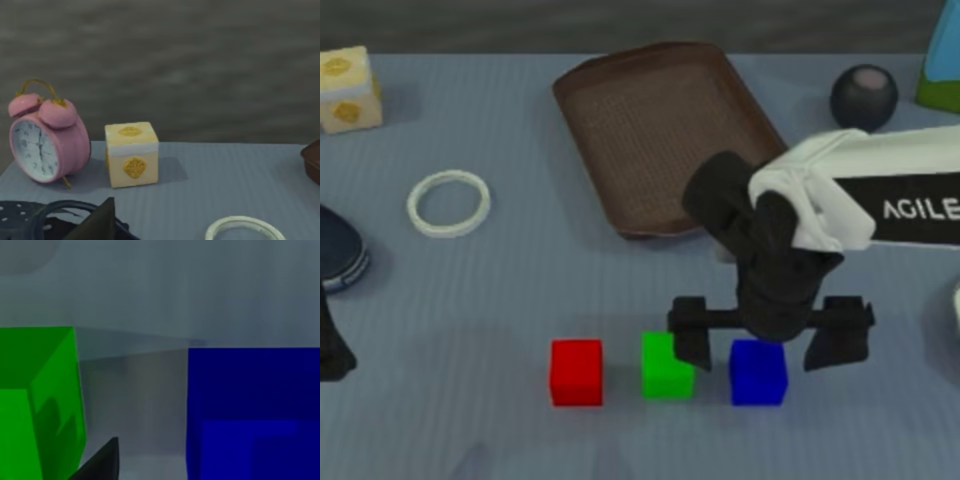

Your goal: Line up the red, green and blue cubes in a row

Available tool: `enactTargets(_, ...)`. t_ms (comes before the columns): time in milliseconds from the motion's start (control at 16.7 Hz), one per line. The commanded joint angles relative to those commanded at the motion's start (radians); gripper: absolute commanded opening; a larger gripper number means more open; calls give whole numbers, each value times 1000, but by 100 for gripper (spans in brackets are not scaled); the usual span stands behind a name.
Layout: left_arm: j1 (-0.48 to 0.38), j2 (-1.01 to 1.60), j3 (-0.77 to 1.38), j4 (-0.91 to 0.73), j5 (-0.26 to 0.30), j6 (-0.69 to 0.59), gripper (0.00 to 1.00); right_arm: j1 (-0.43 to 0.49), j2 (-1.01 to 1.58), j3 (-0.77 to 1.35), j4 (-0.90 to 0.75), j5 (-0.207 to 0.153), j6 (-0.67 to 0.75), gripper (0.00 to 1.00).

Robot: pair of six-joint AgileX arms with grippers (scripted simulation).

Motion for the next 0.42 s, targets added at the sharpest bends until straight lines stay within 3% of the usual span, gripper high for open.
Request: enactTargets(420,0,0,0,0,0,0,100,5,-95,115,-213,-1,-4,100)
